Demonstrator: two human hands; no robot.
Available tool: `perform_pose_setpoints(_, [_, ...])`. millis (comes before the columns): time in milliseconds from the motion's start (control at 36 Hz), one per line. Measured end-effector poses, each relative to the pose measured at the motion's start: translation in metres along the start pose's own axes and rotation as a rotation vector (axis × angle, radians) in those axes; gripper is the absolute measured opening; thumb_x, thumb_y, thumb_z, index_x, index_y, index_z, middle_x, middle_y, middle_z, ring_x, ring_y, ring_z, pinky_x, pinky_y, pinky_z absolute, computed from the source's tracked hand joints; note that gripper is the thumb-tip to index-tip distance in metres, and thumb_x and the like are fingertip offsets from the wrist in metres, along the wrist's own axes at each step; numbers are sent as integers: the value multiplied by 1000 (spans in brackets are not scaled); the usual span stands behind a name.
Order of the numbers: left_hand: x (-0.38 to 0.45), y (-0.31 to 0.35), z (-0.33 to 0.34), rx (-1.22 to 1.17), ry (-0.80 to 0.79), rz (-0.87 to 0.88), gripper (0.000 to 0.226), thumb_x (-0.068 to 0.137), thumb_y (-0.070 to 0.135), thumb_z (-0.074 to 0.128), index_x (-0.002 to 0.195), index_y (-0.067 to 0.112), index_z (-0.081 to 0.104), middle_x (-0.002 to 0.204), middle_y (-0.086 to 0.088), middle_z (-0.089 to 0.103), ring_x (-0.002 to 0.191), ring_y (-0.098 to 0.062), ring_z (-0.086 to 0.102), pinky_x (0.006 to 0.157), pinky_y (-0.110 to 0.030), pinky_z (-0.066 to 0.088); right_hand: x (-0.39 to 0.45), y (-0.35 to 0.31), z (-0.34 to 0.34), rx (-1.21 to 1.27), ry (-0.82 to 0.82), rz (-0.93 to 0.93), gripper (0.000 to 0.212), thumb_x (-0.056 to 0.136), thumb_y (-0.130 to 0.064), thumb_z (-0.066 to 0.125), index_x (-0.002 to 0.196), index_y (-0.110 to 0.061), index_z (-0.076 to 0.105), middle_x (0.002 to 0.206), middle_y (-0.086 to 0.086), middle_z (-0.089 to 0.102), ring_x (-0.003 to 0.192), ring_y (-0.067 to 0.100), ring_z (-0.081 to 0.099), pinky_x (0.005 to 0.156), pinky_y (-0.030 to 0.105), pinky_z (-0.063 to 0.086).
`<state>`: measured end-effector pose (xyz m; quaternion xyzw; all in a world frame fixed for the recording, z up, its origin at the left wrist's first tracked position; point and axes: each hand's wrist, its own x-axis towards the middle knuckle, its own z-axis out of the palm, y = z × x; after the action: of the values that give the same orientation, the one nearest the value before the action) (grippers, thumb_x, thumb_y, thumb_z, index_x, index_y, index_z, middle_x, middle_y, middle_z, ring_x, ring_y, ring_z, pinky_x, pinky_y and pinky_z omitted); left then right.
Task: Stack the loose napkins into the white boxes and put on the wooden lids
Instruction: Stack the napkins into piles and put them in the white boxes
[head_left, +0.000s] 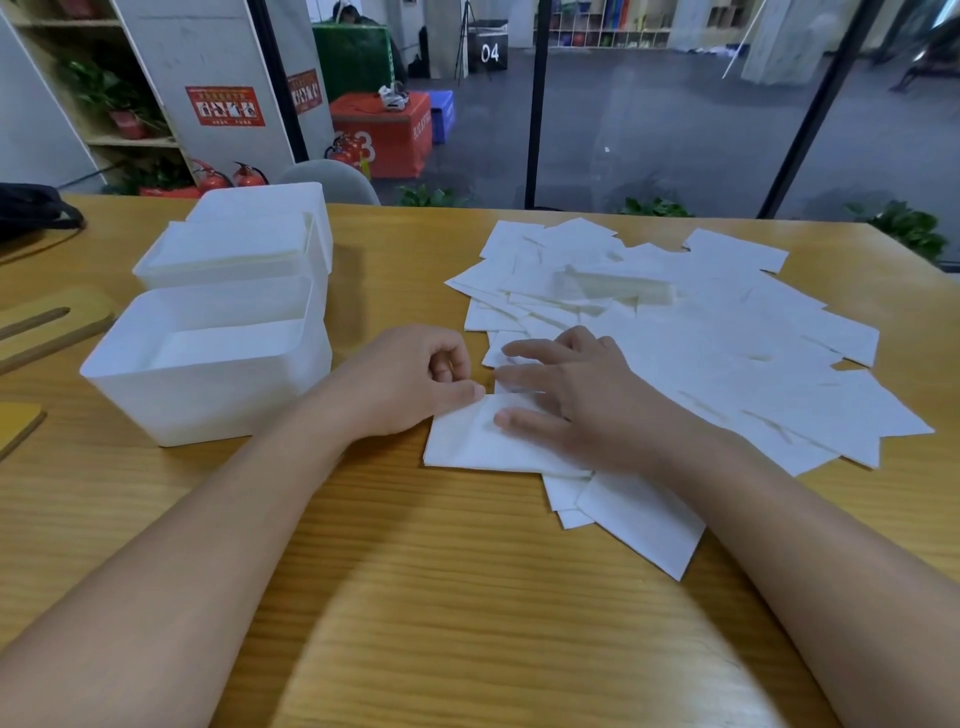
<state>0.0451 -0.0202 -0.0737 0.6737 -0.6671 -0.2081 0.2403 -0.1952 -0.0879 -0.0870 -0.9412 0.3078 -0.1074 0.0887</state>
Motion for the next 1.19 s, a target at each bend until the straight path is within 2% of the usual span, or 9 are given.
perform_pose_setpoints(250, [0, 2, 1, -54, 26, -13, 24, 88, 47, 89, 87, 29, 72, 79, 5, 73, 60, 1, 55, 59, -21, 44, 1, -5, -4, -95, -3, -5, 67, 102, -74, 40, 154, -33, 52, 159, -18, 47, 130, 16, 38, 110, 39, 30])
perform_pose_setpoints(389, [2, 6, 4, -99, 122, -9, 11, 110, 42, 62, 118, 35, 63, 83, 10, 79, 77, -5, 71, 78, -33, 55, -3, -4, -9, 99, 56, -23, 61, 105, -68, 49, 155, -33, 55, 160, -18, 49, 137, 14, 40, 119, 43, 32])
perform_pose_setpoints(556, [3, 16, 10, -364, 239, -60, 32, 118, 35, 43, 128, 27, 73, 83, 11, 70, 69, 1, 70, 64, -8, 45, -9, -7, -12, 236, 83, -163, 50, 107, -53, 60, 154, -34, 58, 157, -21, 52, 138, 9, 44, 117, 38, 39])
perform_pose_setpoints(639, [5, 7, 10, -430, 245, -65, 23, 109, 48, 61, 121, 37, 77, 86, 18, 69, 75, -2, 62, 80, -25, 46, -10, -6, -11, 243, 60, -204, 48, 108, -52, 62, 153, -34, 59, 157, -26, 51, 141, 10, 43, 117, 41, 40])
perform_pose_setpoints(722, [5, 1, 8, -433, 286, -41, 23, 100, 35, 78, 122, 39, 73, 64, 6, 60, 61, -10, 49, 69, -32, 45, -10, -5, -11, 261, 47, -217, 34, 108, -51, 63, 137, -36, 72, 150, -29, 57, 139, 9, 46, 115, 41, 41])
perform_pose_setpoints(833, [4, 2, 3, -452, 344, 43, 37, 99, 23, 79, 130, 40, 69, 88, 2, 80, 81, -22, 74, 85, -49, 62, -9, -1, -11, 303, 194, -141, 24, 105, -49, 65, 116, -33, 80, 137, -24, 68, 132, 6, 54, 111, 41, 47])
perform_pose_setpoints(944, [4, 3, -2, -394, 377, 153, 32, 103, 21, 75, 133, 32, 71, 118, 12, 78, 110, -13, 74, 98, -45, 62, -8, 6, -15, 291, 442, -29, 28, 104, -37, 70, 129, -27, 72, 141, -16, 65, 136, 6, 53, 115, 21, 39])
perform_pose_setpoints(1028, [2, 5, -4, -373, 362, 255, 26, 104, 17, 73, 126, 29, 73, 120, 12, 76, 111, -18, 72, 93, -46, 61, -6, 9, -18, 248, 468, 60, 48, 105, -37, 69, 150, -29, 57, 156, -15, 52, 148, 7, 40, 116, 4, 20])
perform_pose_setpoints(1194, [-2, 11, -5, -387, 261, 434, 33, 101, -2, 72, 124, 22, 73, 118, 11, 74, 113, -21, 69, 93, -30, 53, -8, 9, -18, 300, 409, 70, 64, 107, -44, 64, 164, -37, 37, 161, -21, 45, 151, 4, 34, 127, 35, 26])
